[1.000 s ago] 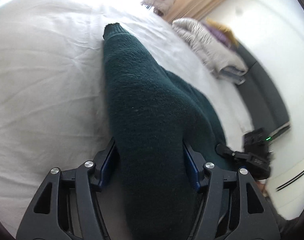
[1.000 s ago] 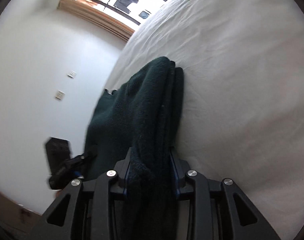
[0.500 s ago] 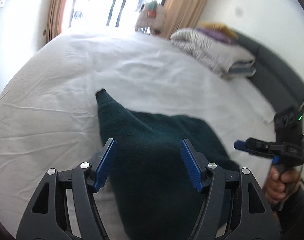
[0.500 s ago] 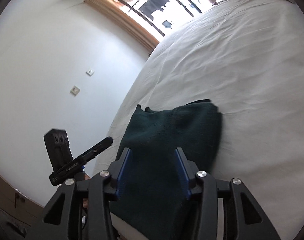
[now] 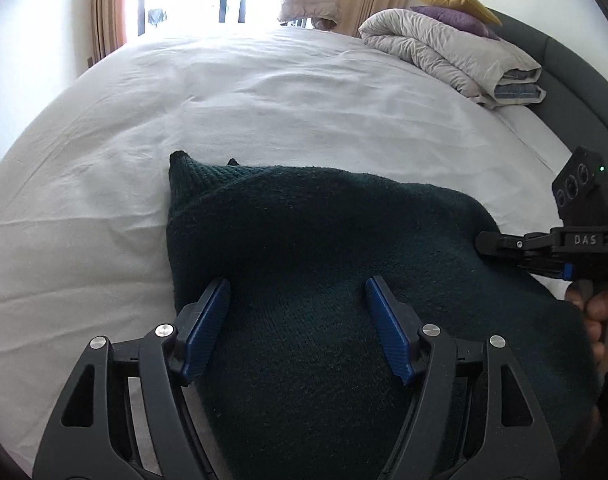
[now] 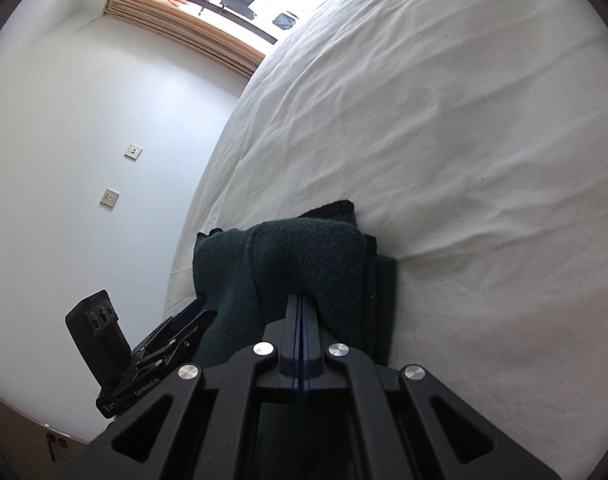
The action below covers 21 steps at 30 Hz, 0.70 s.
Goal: Fold small clothes
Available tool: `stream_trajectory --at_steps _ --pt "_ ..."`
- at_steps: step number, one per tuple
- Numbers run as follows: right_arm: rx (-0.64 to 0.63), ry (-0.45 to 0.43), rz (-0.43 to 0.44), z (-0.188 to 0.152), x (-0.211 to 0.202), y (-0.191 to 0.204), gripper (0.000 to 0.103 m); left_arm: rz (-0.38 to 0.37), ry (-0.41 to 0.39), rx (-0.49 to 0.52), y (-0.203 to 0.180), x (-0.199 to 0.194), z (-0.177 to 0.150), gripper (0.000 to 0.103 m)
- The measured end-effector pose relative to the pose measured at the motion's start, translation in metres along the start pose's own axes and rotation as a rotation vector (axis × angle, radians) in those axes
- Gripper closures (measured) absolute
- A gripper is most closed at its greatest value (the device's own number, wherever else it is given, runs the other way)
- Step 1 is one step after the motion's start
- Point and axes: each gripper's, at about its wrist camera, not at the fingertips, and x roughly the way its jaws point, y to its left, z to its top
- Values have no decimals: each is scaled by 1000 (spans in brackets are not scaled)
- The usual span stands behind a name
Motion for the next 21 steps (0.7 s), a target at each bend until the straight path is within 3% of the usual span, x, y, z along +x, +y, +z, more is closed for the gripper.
stream_trajectory --at_steps 2,5,6,7,11,13,15,20,21 --pt "-30 -8 -14 -5 -11 20 99 -1 -11 -6 1 -6 0 34" --pt "-144 3 63 -33 -37 61 79 38 -34 -20 -6 -39 -2 34" --pt "-186 19 75 -47 -41 73 65 46 -53 -21 -10 -52 -4 34" --pt "-216 37 68 -58 -42 79 57 48 -83 -14 -16 -68 -10 34" --pt "-231 103 -13 -96 -34 58 56 46 -26 17 -37 -72 -39 33" --pt "-197 80 16 -108 -36 38 73 105 -49 67 -46 -67 -56 32" --pt "-188 54 25 -119 -46 30 74 116 -79 44 -46 -72 -65 32" --pt "-220 -43 -7 -147 -84 34 58 114 -108 -15 -48 -99 -78 30" --pt "-226 -74 -35 -151 -93 36 43 115 -123 -19 -48 -107 -82 29"
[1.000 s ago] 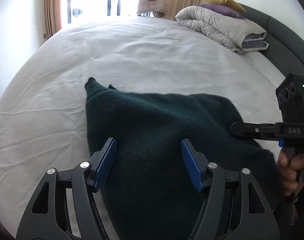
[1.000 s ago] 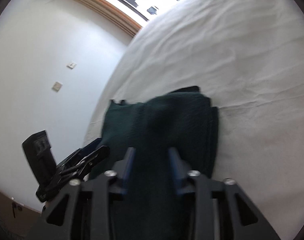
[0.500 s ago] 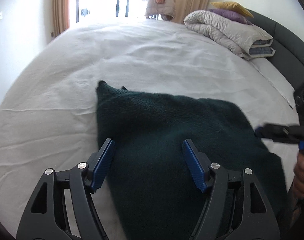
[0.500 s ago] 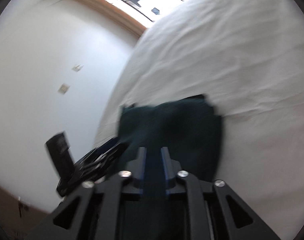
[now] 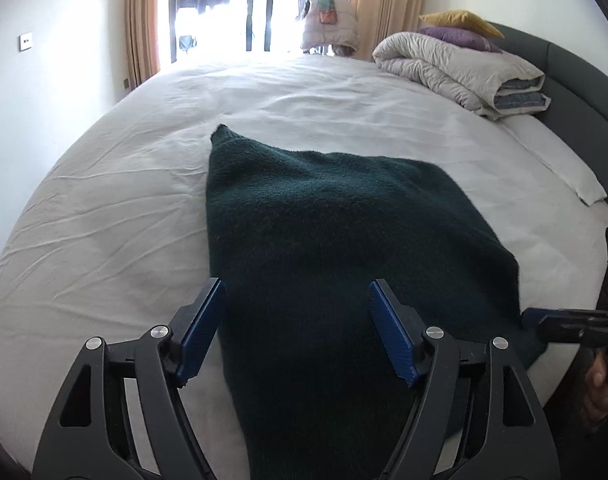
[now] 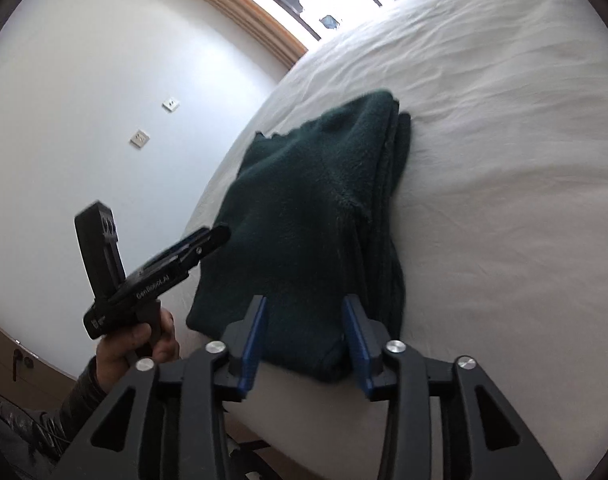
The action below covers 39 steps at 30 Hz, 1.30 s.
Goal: Fold small clothes
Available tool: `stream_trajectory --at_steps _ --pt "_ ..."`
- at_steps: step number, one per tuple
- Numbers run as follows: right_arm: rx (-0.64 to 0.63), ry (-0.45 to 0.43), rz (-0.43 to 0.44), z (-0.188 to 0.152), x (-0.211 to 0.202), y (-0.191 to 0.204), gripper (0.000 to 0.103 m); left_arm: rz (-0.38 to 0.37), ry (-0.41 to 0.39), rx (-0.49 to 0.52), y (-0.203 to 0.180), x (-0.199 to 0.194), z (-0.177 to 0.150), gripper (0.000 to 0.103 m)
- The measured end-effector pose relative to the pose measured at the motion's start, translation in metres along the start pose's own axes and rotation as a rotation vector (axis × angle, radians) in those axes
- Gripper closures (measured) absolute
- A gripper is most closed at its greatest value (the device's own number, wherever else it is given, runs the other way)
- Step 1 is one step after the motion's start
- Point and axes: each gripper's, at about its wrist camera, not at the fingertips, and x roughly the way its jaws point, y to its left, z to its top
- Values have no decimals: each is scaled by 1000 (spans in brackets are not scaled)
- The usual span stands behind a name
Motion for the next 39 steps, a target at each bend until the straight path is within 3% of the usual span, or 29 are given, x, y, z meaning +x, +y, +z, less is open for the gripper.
stream_trajectory --at_steps 1,3,4,5,7,8,10,13,16,21,24,29,32,39 --pt "-19 -40 -46 -4 -11 5 37 5 -24 -8 2 -13 -5 24" --pt "-75 -104 -140 -10 -30 21 37 41 -107 -11 4 -43 -11 14" --pt "-110 -138 -184 -10 -39 29 36 94 -188 9 2 -68 -15 2" --pt "-150 -180 -226 -11 -49 40 35 139 -244 28 -1 -83 -16 0" --pt "-234 -270 -286 -9 -76 56 19 273 -373 80 -9 -120 -15 0" --pt "-278 -324 -309 -9 -86 69 14 316 -401 91 -12 -131 -12 0" --pt "-364 -457 -349 -9 -101 101 0 388 -413 105 -18 -152 -2 0" --pt "-473 -591 -384 0 -114 139 0 440 -450 117 -26 -180 6 0" --pt "-548 -670 -413 3 -134 166 0 548 -533 128 -39 -214 5 0" --pt "-533 -743 -479 12 -166 199 0 448 -430 5 -33 -238 13 0" --pt "-507 -677 -464 13 -167 202 0 364 -346 -64 -26 -231 9 0" --pt "-453 -509 -570 1 -124 178 0 234 -128 -129 -34 -183 -22 0" --pt "-361 -403 -544 -3 -101 155 0 214 -20 -162 -30 -154 -41 0" --pt "-246 -212 -583 -9 -63 128 0 204 67 -190 -12 -116 -58 0"
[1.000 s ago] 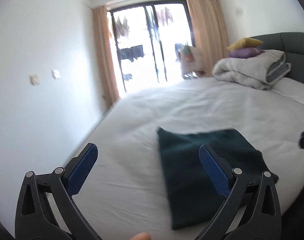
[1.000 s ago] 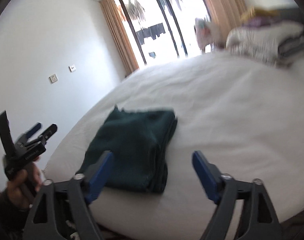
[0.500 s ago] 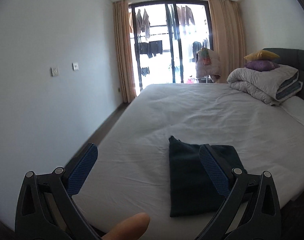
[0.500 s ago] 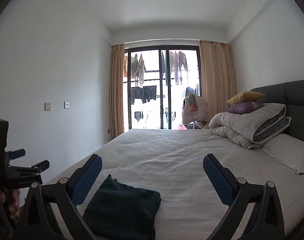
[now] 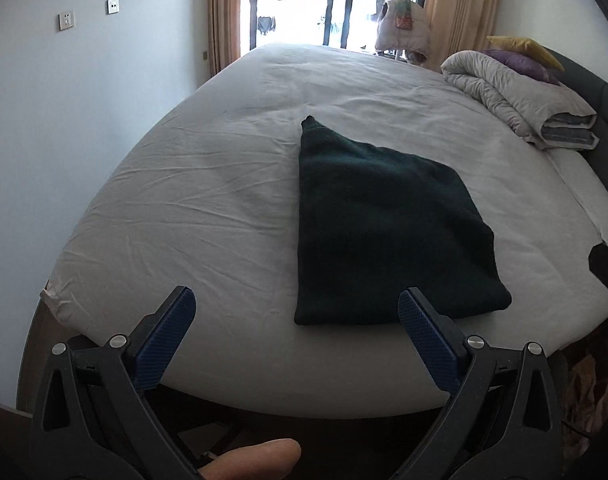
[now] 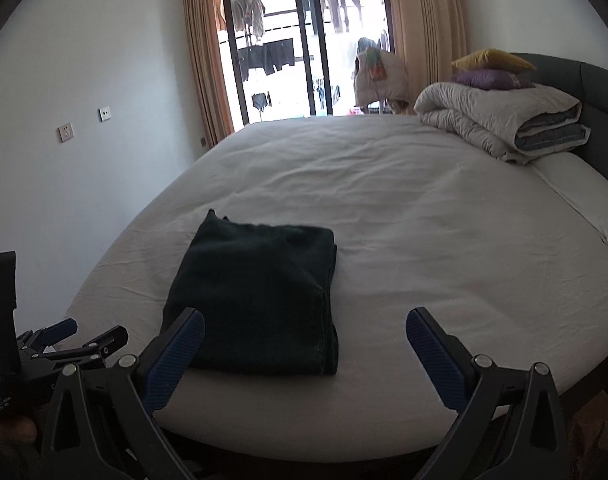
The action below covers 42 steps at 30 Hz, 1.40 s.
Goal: Fold small clothes
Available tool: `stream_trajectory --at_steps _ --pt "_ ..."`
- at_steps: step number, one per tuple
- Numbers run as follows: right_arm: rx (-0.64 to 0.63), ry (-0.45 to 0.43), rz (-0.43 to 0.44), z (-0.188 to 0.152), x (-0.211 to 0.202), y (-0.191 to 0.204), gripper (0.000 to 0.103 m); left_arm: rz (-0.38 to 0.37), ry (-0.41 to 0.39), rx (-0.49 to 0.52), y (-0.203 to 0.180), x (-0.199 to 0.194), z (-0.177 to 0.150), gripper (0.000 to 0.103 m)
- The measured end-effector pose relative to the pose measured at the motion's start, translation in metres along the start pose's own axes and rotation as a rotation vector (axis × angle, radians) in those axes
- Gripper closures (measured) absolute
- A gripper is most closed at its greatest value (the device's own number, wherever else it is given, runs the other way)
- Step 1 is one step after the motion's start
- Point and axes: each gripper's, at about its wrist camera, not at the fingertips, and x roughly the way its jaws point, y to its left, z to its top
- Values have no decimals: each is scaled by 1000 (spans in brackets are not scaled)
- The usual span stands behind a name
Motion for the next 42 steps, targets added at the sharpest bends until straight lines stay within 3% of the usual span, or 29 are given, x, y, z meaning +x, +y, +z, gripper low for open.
stream_trajectory --at_steps 12,42 --pt "-2 92 -12 -9 23 4 0 30 56 25 0 50 11 0" --pt "-18 134 -2 -16 33 6 0 36 65 28 -3 52 8 0"
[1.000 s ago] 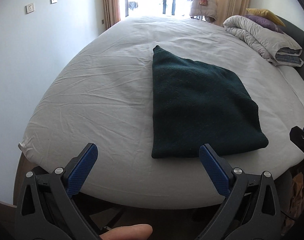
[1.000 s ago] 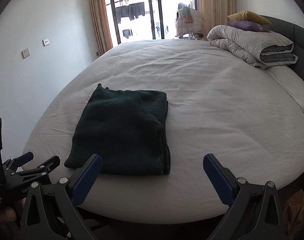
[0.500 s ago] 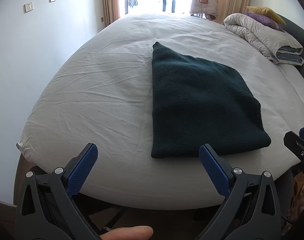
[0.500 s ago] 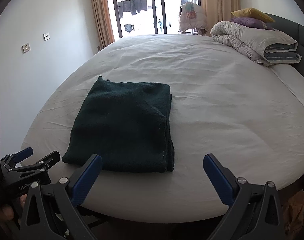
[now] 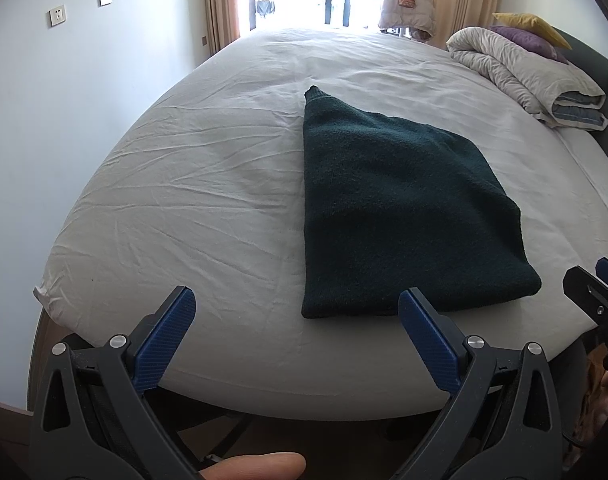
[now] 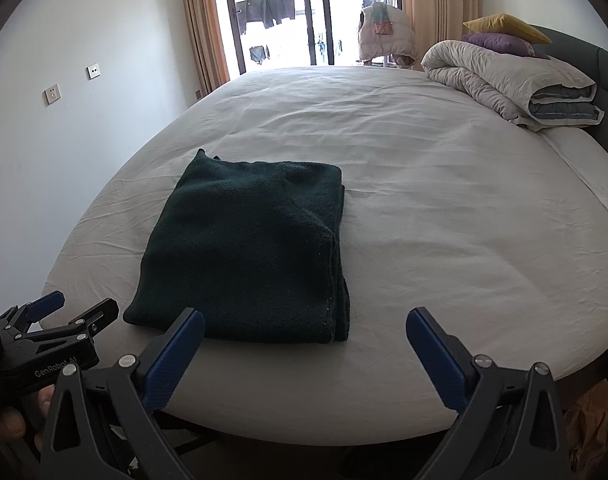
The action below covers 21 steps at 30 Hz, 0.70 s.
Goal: Fold small clothes
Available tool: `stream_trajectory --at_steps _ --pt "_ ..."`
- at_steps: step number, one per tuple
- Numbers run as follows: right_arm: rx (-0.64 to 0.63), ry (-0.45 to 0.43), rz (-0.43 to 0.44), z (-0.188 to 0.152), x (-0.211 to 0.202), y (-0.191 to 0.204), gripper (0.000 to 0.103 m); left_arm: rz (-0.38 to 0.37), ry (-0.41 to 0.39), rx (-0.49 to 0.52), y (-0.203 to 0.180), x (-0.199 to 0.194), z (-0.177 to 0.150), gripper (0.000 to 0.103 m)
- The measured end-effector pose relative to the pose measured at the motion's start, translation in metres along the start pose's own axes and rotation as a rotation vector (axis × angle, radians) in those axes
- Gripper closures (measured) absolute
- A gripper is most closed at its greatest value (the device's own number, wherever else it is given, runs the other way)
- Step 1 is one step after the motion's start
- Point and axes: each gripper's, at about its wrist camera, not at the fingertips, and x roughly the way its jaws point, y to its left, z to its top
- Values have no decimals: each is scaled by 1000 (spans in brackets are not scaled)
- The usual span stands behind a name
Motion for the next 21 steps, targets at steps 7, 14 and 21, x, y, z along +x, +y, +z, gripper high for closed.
stream_trajectory --at_steps 7,14,21 --pt "-1 2 1 -1 1 1 0 1 0 -1 -1 1 1 0" --pt "-2 3 0 -1 1 1 0 0 0 -1 0 1 2 0" --pt "-2 3 0 -2 1 1 0 0 0 -3 0 1 1 0"
